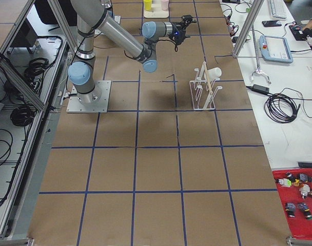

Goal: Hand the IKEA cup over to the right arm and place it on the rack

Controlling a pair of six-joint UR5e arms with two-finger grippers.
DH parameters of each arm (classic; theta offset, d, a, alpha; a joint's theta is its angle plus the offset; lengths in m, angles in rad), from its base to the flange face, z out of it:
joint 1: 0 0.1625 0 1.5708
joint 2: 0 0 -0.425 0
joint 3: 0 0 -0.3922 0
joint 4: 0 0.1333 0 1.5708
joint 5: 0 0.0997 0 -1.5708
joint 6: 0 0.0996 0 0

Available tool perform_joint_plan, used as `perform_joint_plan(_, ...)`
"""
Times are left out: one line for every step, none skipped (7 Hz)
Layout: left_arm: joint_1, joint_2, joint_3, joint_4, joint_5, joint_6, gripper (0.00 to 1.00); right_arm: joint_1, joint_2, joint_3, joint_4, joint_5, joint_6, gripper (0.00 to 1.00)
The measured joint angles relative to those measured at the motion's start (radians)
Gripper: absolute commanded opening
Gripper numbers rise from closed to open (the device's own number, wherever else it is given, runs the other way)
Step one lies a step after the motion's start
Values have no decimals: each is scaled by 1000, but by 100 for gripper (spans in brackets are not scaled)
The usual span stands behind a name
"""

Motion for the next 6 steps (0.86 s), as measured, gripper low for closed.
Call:
perform_joint_plan(-24,7,-44,120,-89,4,0,3,0,10,-5,-5,15,100)
perform_joint_plan(-42,13,-102,249,-175,6,0,4,-1,14,-5,-3,19,100)
perform_joint_plan(-52,15,-172,387,-266,7,0,4,1,14,-3,-4,21,100)
perform_joint_plan(-57,8,-243,534,-357,9,0,5,3,15,1,-5,23,100)
perform_joint_plan(-62,-3,-308,674,-430,9,0,5,6,14,6,-5,24,100)
perform_joint_plan(-73,-8,-363,791,-472,9,0,4,8,14,8,-6,25,100)
